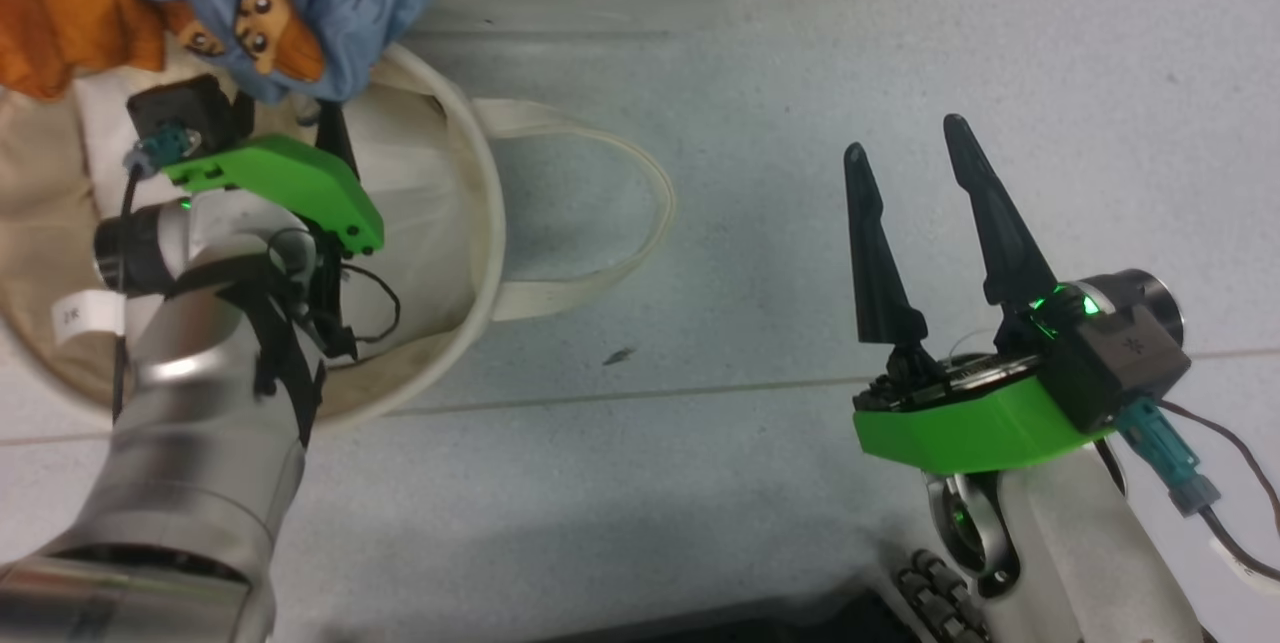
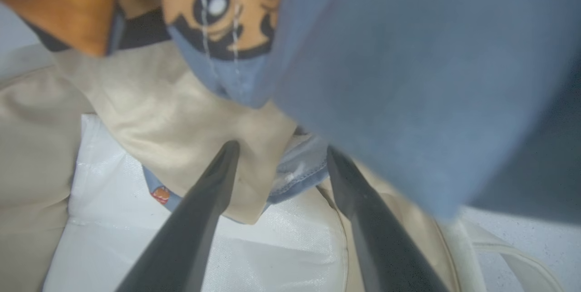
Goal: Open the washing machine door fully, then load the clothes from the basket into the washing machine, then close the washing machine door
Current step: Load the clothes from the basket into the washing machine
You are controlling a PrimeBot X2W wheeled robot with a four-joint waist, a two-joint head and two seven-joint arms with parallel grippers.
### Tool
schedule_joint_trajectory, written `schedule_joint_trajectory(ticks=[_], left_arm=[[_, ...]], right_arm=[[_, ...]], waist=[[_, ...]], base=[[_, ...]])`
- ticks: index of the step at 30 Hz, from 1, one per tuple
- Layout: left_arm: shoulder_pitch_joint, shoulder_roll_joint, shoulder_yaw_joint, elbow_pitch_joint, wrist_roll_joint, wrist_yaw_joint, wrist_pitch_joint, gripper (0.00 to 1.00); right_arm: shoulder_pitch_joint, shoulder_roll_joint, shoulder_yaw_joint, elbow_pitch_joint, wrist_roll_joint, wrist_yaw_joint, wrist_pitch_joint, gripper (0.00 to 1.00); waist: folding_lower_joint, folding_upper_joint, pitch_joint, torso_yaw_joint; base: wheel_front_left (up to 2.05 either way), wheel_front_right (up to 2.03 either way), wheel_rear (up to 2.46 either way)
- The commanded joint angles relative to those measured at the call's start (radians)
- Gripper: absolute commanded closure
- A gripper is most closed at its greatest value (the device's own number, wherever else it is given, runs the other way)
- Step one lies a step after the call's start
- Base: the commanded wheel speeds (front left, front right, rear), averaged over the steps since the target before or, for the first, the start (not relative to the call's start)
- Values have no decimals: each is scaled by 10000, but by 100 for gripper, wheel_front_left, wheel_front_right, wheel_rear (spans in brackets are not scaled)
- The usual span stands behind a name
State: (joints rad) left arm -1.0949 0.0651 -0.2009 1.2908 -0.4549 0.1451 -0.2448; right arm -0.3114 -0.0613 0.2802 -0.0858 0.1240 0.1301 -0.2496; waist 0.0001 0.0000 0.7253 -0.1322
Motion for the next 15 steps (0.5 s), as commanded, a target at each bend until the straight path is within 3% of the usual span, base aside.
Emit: schedule_joint_trajectory(ticks=[1, 10, 15], left_arm=[[-94, 412, 131, -89, 43, 127, 19, 0], [-929, 668, 141, -20, 13, 815, 132, 0], [-1200, 678, 330, -13, -231, 617, -24, 0]], right_arm=[[65, 88, 269, -377, -52, 6, -122, 0], [80, 64, 366, -503, -111, 6, -122, 0], [82, 13, 399, -550, -184, 6, -122, 0]], waist=[[-1, 0, 196, -150], [-1, 0, 797, -190], [-1, 0, 877, -114]], base=[[0, 0, 0], [0, 0, 0], [0, 0, 0]])
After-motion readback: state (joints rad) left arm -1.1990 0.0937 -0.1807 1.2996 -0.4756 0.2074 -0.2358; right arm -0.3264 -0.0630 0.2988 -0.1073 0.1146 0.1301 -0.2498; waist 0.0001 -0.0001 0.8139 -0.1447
